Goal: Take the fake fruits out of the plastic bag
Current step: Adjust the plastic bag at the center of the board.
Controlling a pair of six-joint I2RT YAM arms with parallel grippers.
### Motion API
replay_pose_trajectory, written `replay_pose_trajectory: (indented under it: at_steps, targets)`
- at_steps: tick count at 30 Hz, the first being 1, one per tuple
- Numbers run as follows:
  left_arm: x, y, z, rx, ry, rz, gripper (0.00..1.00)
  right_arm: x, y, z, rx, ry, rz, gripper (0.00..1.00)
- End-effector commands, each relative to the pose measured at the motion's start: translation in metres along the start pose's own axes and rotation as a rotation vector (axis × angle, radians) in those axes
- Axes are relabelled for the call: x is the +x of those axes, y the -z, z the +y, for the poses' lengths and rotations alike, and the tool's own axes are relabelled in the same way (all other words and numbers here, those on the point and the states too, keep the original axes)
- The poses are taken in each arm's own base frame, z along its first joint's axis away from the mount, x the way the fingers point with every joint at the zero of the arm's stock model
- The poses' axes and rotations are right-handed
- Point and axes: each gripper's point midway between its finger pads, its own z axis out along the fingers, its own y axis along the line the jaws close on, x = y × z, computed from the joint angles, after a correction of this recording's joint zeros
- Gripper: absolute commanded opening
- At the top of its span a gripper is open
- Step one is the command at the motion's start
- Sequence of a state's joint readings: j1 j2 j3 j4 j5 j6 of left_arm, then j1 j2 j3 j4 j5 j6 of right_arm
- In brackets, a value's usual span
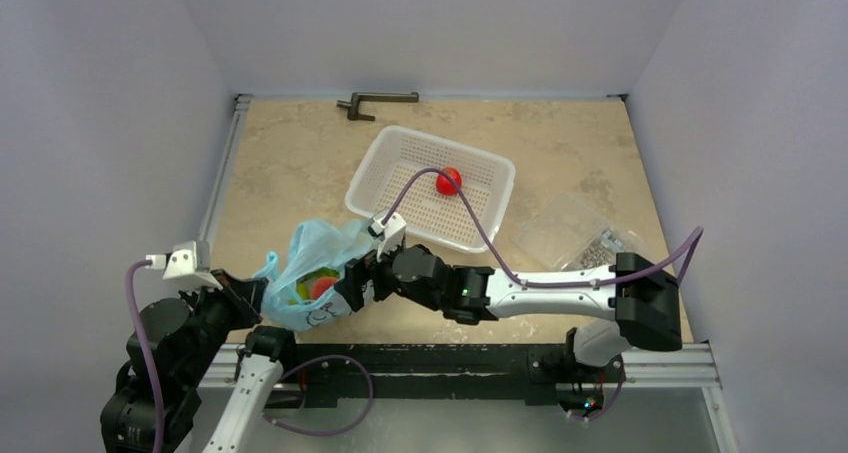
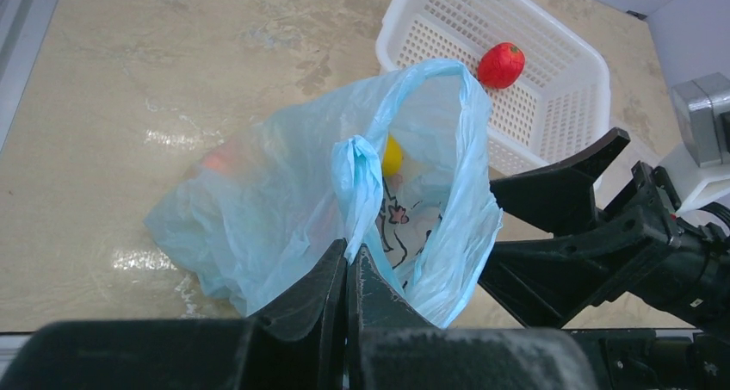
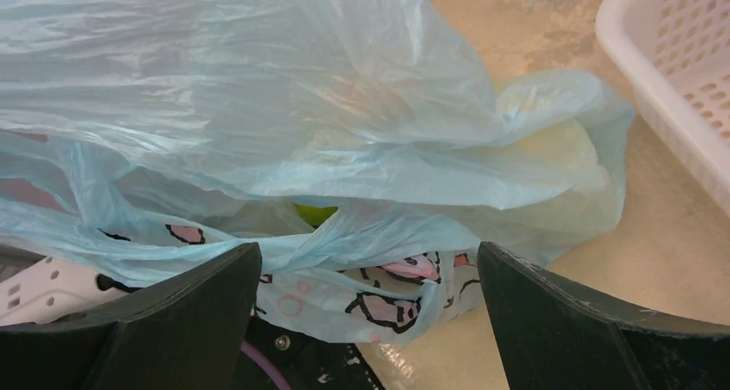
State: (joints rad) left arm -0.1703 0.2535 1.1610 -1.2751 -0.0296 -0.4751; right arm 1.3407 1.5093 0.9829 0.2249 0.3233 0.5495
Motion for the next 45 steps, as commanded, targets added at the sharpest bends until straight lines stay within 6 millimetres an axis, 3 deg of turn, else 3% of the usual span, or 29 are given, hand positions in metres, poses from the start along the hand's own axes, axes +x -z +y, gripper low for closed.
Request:
replay_pose_trajectory:
  at_steps: [1, 8, 12, 14, 18, 21, 23, 24, 25, 26, 27, 29, 32, 36, 40, 41, 43, 45]
  targets:
    - [-0.003, 0.003, -0.004, 0.014, -0.014, -0.001, 0.0, -0.041, 0.009, 0.02, -0.105, 0.133, -0.144, 0.99]
    - [-0.003, 0.005, -0.003, 0.013, -0.023, 0.001, 0.0, -0.023, 0.032, 0.057, -0.413, 0.5, -0.09, 0.99]
    - [-0.007, 0.004, -0.005, 0.023, -0.015, -0.02, 0.0, -0.025, 0.024, 0.058, -0.421, 0.611, -0.113, 0.99]
    - [-0.009, 0.004, -0.007, 0.03, -0.009, -0.026, 0.0, -0.037, 0.014, 0.056, -0.354, 0.622, -0.156, 0.99]
    - [-0.016, 0.004, -0.011, 0.04, 0.001, -0.038, 0.0, -0.063, -0.024, 0.031, -0.079, 0.595, -0.229, 0.99]
    - [-0.022, 0.009, -0.014, 0.044, -0.006, -0.048, 0.0, -0.087, -0.039, 0.01, 0.11, 0.497, -0.347, 0.96]
    - [-0.025, 0.015, -0.01, 0.026, -0.009, -0.065, 0.0, -0.106, -0.048, 0.008, 0.146, 0.449, -0.4, 0.77]
    - [-0.029, 0.021, -0.008, 0.014, -0.01, -0.09, 0.0, -0.117, -0.054, 0.009, 0.148, 0.428, -0.428, 0.57]
    - [-0.031, 0.025, -0.005, 0.001, -0.008, -0.112, 0.0, -0.128, -0.06, 0.011, 0.145, 0.401, -0.455, 0.27]
    - [-0.034, 0.031, -0.001, -0.014, -0.005, -0.136, 0.0, -0.141, -0.068, 0.014, 0.129, 0.369, -0.483, 0.13]
    - [-0.037, 0.035, 0.002, -0.026, -0.001, -0.159, 0.0, -0.153, -0.075, 0.019, 0.106, 0.346, -0.503, 0.05]
    - [-0.04, 0.043, 0.007, -0.045, 0.008, -0.201, 0.0, -0.176, -0.094, 0.034, 0.03, 0.302, -0.53, 0.0]
    - [-0.04, 0.047, 0.01, -0.054, 0.014, -0.223, 0.0, -0.212, -0.12, 0.055, -0.052, 0.278, -0.556, 0.0]
    - [-0.029, 0.037, 0.004, -0.018, 0.021, -0.165, 0.0, -0.236, -0.154, 0.066, -0.134, 0.298, -0.55, 0.0]
    - [-0.015, 0.025, -0.022, 0.117, 0.04, -0.082, 0.0, -0.241, -0.167, 0.068, -0.198, 0.306, -0.545, 0.0]
    - [-0.012, 0.022, -0.03, 0.161, 0.043, -0.065, 0.0, -0.237, -0.169, 0.068, -0.21, 0.309, -0.531, 0.06]
    - [-0.005, 0.015, -0.041, 0.221, 0.054, -0.025, 0.0, -0.222, -0.174, 0.064, -0.205, 0.308, -0.478, 0.34]
    - [-0.001, 0.009, -0.046, 0.247, 0.063, 0.003, 0.0, -0.208, -0.175, 0.055, -0.178, 0.286, -0.413, 0.44]
